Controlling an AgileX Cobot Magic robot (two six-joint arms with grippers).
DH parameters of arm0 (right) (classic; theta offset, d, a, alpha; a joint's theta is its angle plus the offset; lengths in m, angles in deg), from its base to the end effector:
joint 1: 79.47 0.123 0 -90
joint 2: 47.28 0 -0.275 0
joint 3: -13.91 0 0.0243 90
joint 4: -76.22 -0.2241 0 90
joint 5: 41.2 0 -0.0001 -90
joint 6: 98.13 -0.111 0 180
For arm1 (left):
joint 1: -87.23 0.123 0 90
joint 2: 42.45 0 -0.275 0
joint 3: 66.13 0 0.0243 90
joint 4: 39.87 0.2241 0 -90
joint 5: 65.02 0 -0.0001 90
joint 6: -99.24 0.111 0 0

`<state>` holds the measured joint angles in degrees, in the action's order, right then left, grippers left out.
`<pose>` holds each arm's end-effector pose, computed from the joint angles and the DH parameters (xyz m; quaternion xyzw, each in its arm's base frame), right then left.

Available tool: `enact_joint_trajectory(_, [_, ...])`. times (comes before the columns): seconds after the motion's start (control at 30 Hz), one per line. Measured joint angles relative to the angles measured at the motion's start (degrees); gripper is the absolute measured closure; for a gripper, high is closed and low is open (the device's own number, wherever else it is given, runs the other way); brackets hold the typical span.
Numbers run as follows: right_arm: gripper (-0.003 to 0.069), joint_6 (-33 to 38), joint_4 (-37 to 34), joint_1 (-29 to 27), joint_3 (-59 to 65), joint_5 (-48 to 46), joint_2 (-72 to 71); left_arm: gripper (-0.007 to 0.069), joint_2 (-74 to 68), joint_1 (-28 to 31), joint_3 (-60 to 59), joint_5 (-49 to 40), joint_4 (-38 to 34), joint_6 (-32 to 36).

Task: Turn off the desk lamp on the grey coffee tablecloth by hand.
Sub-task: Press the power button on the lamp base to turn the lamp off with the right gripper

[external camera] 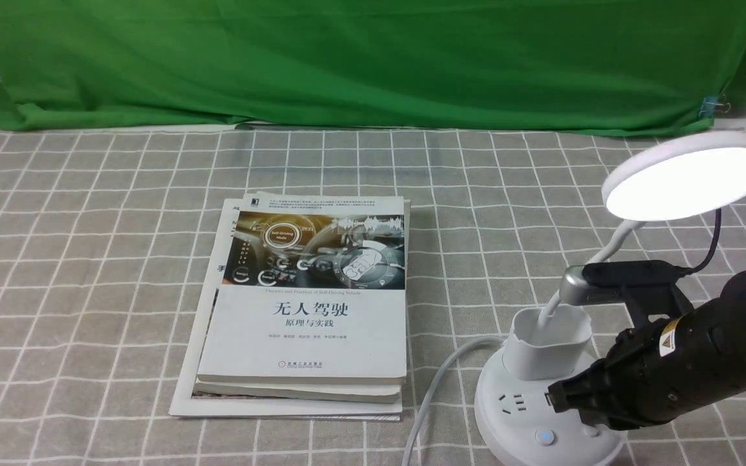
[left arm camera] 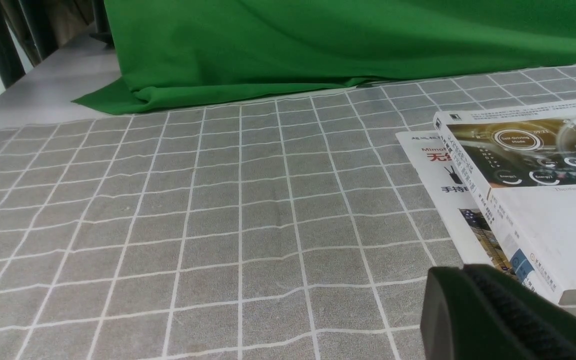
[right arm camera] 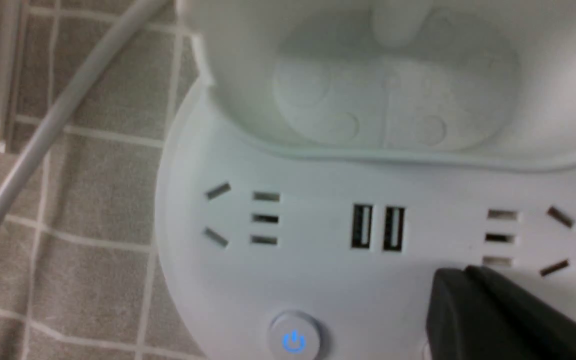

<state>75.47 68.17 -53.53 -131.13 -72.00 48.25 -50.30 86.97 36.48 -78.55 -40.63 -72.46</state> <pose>0.2201 0.1159 0.1649 -0.1142 0.9791 0.0886 0.1431 0.0586 -0.0006 0.1864 0.0528 0.7573 0.0403 0.6497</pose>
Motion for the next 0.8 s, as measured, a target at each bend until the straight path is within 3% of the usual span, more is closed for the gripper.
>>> enact_joint_trajectory(0.8, [0.0631,-1.35,-0.07,0.00,0.74,-0.35,-3.78,0.0624,0.00,0.00,0.00,0.00,0.00,0.00])
